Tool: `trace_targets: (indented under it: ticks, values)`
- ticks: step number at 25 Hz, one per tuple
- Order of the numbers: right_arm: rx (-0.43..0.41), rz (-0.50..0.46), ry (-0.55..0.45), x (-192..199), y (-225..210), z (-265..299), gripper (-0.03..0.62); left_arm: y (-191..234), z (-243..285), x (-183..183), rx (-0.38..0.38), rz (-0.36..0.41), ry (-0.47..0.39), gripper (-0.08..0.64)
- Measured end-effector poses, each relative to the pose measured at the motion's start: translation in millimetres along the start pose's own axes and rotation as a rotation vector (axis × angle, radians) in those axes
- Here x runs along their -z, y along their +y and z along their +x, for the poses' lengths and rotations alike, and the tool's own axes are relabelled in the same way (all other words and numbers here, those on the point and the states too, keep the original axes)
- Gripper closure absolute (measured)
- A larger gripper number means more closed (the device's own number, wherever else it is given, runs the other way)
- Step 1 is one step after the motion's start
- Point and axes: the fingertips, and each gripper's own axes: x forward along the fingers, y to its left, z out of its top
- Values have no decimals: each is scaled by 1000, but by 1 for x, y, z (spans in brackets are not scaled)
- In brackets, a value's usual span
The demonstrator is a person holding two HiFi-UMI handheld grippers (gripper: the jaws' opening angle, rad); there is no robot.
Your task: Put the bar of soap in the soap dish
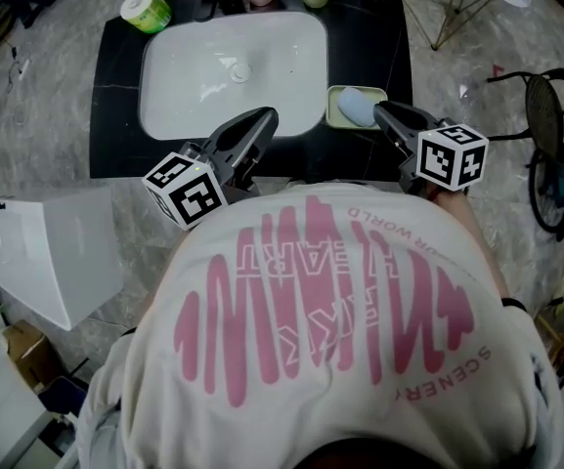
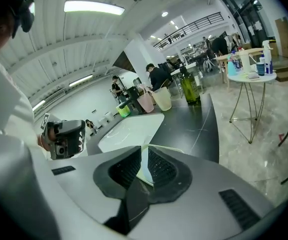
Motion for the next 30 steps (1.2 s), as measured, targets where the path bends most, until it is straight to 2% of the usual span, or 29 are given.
trace_targets:
  ticks: [5, 11, 30]
  values:
    - [-38, 58, -55, -4, 12, -16, 557, -5, 2, 3, 15, 9, 21, 552]
    - [-86, 55, -114, -18, 38, -33, 557, -8, 2, 9, 19, 24, 36, 552]
    - [-125, 78, -169, -25, 49, -45, 571, -9, -8, 11, 8, 38, 30, 552]
